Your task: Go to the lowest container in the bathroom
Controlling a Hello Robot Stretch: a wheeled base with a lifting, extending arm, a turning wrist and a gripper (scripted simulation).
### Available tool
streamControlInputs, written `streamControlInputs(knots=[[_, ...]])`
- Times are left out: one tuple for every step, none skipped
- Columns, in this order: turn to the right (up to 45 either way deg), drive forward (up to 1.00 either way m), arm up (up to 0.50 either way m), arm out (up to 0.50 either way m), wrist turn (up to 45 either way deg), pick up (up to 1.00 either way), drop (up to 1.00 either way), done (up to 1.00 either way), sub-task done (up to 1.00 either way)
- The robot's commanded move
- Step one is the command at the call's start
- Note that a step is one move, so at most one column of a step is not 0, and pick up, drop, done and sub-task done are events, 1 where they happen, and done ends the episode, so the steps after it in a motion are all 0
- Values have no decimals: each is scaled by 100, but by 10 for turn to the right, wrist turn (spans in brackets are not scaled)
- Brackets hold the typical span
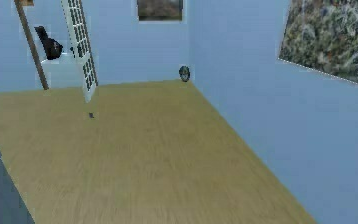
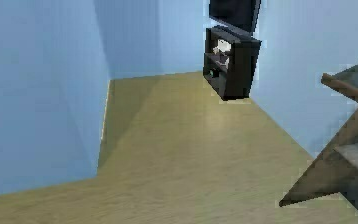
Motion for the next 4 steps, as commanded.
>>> streamControlInputs(knots=[[-180,0,0,0,0,0,0,0,0],[0,100,0,0,0,0,0,0,0],[0,10,0,0,0,0,0,0,0],[-210,0,0,0,0,0,0,0,0]])
